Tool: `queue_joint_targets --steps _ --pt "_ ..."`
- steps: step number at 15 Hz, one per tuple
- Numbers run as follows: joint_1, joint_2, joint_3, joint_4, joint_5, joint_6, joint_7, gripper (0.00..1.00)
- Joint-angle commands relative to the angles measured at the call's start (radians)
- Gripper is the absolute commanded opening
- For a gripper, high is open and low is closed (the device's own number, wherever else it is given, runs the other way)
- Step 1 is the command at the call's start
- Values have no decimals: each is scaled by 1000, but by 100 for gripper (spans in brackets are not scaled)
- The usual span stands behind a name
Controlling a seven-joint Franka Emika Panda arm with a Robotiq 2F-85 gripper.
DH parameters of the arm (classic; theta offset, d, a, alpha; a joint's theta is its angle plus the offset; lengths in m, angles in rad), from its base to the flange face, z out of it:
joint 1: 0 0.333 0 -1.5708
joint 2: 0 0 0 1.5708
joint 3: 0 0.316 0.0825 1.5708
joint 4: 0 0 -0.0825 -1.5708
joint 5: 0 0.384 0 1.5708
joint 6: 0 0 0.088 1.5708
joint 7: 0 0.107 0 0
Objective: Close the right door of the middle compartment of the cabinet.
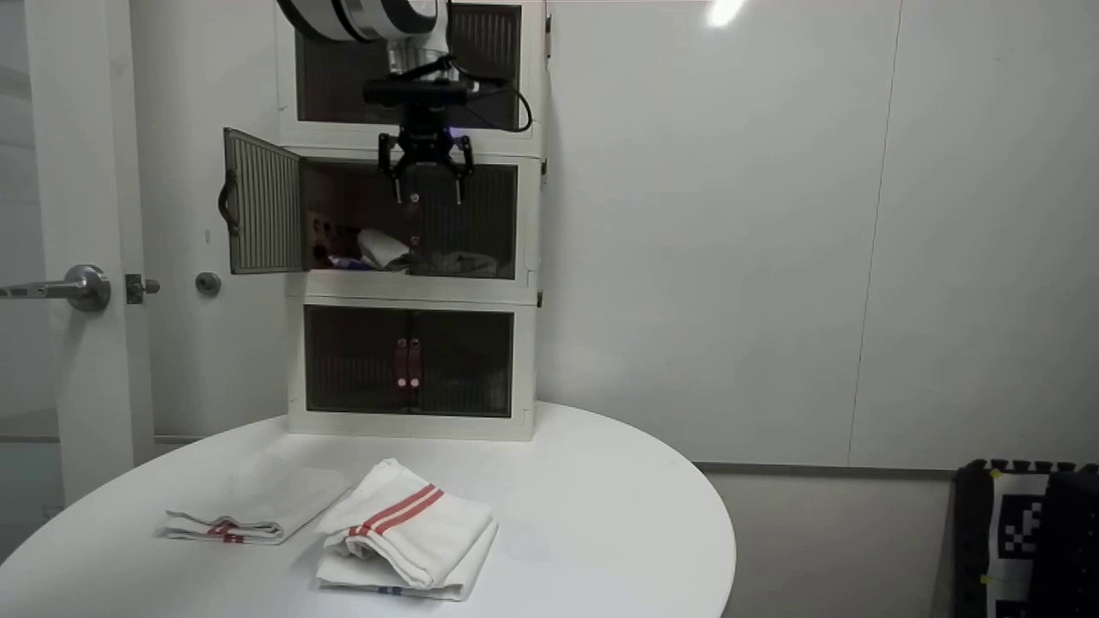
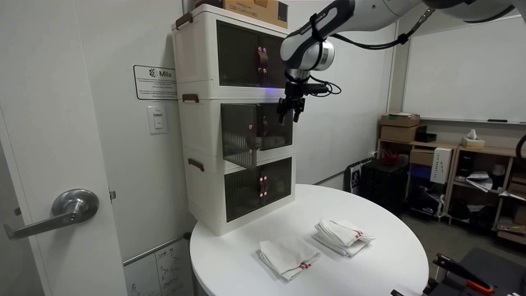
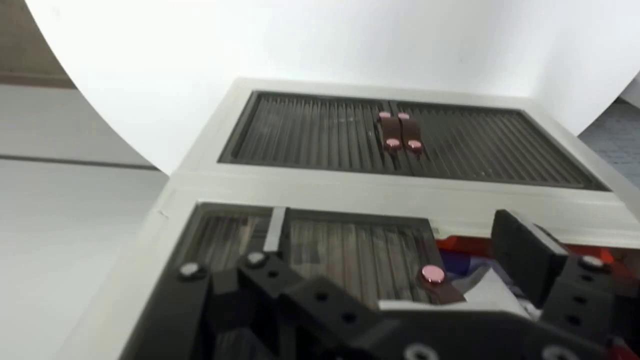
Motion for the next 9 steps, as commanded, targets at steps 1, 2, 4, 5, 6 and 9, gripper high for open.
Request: queue_joint_targets --steps 1,2,4,5,6,9 --pt "19 -135 -68 -126 -64 -114 131 100" --pt "27 -175 -87 -173 -101 -123 175 100" --pt "31 -256 -97 -272 -140 -114 215 100" --pt "28 -300 -94 -322 -135 -106 222 100" --pt "26 -329 -91 -352 -129 -119 222 100" --pt "19 -427 -76 -440 -56 -216 130 100"
